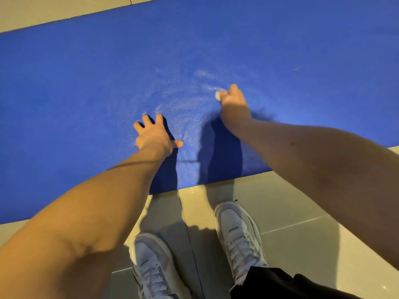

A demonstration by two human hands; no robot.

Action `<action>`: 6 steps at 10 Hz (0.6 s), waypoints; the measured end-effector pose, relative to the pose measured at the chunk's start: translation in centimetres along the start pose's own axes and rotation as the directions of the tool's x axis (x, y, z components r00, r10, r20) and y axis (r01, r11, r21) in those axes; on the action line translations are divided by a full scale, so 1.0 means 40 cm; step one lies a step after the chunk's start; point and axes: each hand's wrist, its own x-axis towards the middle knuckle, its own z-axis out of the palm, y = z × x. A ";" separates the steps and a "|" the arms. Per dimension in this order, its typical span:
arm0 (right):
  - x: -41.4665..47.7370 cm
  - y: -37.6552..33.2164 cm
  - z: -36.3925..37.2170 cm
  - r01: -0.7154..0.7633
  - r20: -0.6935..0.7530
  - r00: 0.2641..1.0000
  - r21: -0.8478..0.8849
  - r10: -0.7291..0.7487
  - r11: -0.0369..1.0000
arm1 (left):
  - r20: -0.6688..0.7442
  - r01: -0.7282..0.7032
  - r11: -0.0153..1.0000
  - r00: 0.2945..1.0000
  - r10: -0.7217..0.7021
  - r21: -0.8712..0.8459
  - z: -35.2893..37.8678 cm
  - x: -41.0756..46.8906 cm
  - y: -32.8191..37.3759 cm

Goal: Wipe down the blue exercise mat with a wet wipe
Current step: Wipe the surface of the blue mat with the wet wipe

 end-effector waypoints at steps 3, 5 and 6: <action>-0.015 -0.154 -0.044 -0.125 0.152 0.984 0.235 0.091 0.964 | -0.010 -0.001 1.000 1.000 0.001 0.015 0.003 0.003 0.001; -0.048 -0.233 -0.014 0.287 0.225 0.923 0.140 -0.313 0.948 | -0.032 -0.018 1.000 0.999 0.018 0.015 0.009 0.006 -0.005; -0.034 -0.167 -0.014 0.264 0.171 0.941 0.172 -0.293 0.949 | -0.016 -0.022 1.000 1.000 0.022 0.013 0.009 0.007 -0.007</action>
